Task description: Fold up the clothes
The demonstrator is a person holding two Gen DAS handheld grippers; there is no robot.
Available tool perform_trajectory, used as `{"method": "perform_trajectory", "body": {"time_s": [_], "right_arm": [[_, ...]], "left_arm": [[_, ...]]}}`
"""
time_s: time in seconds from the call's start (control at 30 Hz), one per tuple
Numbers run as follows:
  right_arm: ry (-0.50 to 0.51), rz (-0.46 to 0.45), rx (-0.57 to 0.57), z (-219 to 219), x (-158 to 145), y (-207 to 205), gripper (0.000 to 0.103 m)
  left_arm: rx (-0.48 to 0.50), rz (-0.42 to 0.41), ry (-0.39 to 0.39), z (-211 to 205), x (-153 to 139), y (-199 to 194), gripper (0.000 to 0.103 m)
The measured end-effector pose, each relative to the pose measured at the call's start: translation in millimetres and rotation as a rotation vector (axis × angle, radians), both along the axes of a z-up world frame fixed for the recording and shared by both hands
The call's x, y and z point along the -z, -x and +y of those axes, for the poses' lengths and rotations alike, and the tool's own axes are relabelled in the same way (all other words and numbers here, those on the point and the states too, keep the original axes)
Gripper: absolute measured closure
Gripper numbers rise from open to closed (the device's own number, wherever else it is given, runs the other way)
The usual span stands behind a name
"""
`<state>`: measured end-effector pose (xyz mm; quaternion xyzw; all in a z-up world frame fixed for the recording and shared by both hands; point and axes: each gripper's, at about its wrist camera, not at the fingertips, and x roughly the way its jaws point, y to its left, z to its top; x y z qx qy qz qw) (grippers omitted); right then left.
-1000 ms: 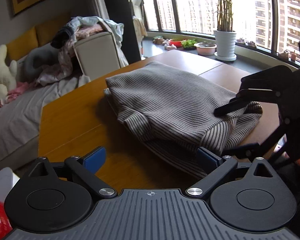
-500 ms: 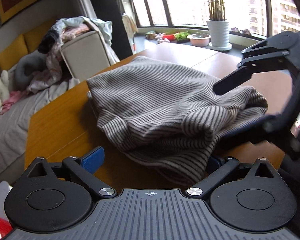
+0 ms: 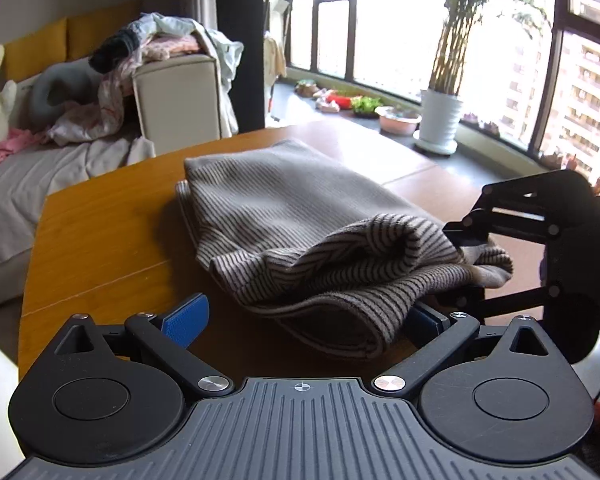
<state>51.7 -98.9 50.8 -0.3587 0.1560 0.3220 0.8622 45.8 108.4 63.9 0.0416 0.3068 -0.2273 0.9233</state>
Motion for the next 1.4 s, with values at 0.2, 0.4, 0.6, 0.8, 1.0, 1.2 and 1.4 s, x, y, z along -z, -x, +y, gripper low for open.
{"method": "perform_trajectory", "body": {"time_s": [0.2,0.4,0.6,0.8,1.0,1.2,1.4], "right_arm": [[0.066,0.108,-0.068,-14,-26,23,0.079],[0.076,0.122,-0.118,-28,-96,24,0.08],[0.018,0.211,-0.164,-15,-119,-79,0.079],[0.014,0.351,-0.095,10,-37,-189,0.073],[-0.09,0.389,-0.087,1,-24,-206,0.071],[-0.199,0.395,-0.051,-14,-45,-214,0.06],[-0.355,0.23,0.054,-53,-90,-199,0.053]], "left_arm": [[-0.088,-0.081,0.022,22,-21,-15,0.0],[0.004,-0.033,-0.136,-8,17,-59,0.003],[0.027,0.024,-0.11,6,36,-80,0.006],[0.054,0.063,-0.116,6,49,-81,0.012],[0.071,-0.009,-0.06,18,18,-65,0.012],[0.173,-0.111,0.006,0,-15,-62,0.007],[0.254,-0.088,-0.077,-48,2,-88,0.01]]}}
